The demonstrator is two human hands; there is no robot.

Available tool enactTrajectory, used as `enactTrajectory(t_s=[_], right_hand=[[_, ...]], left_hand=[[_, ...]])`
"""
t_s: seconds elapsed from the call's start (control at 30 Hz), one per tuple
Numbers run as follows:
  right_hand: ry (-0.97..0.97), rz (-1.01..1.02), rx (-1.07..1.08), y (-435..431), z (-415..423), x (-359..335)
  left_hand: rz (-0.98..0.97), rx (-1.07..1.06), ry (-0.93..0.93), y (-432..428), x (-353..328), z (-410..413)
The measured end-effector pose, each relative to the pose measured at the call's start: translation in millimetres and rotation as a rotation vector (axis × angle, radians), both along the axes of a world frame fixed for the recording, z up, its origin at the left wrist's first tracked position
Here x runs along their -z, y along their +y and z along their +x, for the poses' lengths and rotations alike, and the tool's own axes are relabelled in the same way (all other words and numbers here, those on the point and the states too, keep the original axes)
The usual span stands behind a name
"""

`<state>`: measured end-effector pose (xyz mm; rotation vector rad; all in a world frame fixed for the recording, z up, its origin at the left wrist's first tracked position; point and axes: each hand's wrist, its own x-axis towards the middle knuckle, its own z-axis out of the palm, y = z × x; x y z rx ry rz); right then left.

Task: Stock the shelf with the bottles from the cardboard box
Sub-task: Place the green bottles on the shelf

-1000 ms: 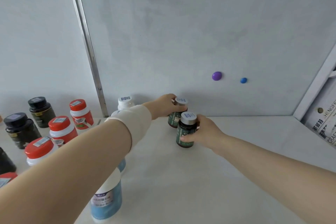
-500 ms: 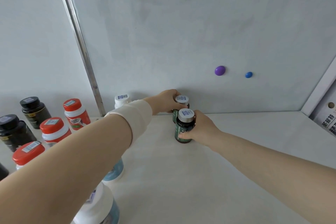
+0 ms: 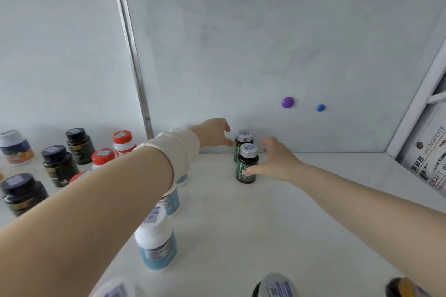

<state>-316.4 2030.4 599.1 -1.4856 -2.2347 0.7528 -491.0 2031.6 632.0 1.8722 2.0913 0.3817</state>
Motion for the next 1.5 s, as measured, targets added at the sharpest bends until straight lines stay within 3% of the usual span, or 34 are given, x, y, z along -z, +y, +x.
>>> enactTrajectory(t_s=[0.2,0.3,0.6,0.9,1.2,1.5], right_hand=[[-0.332,0.378,-0.124,-75,3,-38],[-0.362,0.443,-0.195,-122,-10,-44],[-0.317,0.568,-0.447,-268,-114,-55],[-0.279,0.689,-0.816,-477,-322,-49],[-0.311,0.718,-1.141,-689,-522,11],[-0.429,0.698,-1.338,-770,-687,119]], left_hand=[[0.215,0.016,0.766,-110,-34,-4],[0.257,-0.018,0.914,-169,-35,-4],[0.12,-0.256,1.042,-367,-51,-82],[-0.115,-0.551,1.096,-620,-40,-228],[-0.385,-0.769,1.006,-857,31,-390],[-0.482,-0.899,0.751,-951,147,-528]])
